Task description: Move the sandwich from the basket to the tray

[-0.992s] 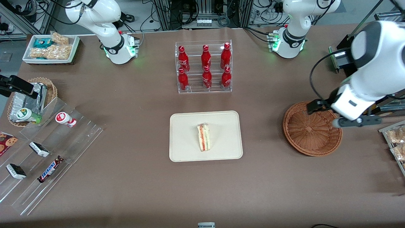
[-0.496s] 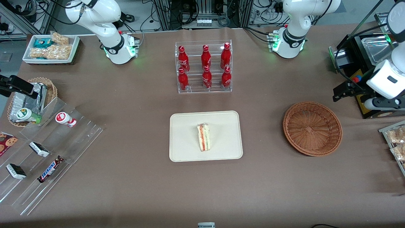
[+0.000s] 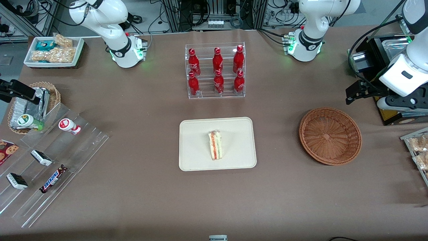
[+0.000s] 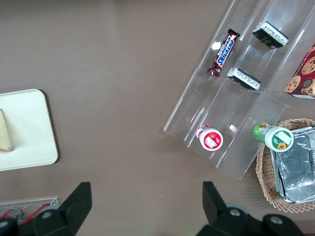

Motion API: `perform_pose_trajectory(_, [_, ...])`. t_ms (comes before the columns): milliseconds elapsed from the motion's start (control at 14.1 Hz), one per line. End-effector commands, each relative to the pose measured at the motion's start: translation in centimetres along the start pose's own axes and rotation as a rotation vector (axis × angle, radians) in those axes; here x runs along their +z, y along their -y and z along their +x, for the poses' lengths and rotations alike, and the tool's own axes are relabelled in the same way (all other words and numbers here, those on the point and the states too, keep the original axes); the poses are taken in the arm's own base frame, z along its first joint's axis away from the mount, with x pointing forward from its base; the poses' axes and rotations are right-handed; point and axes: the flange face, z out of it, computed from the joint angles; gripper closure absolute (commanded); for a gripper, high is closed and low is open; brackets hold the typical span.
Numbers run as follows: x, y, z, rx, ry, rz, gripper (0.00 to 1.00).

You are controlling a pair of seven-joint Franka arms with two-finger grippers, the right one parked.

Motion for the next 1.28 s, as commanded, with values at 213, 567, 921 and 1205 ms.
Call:
perform_pose_trajectory(213, [-0.4, -0.5, 0.0, 0.021, 0.039, -0.002, 0.0])
perform_pose_trajectory(567, [0.2, -0.8, -0.2, 0.029, 0.065, 0.012, 0.0])
perform_pose_trajectory(921, [0.1, -0.6, -0.2, 0.028, 0.065, 0.02, 0.0])
perform_pose_trajectory(1205, [0.2, -0.4, -0.1, 0.026, 0.062, 0.031, 0.0])
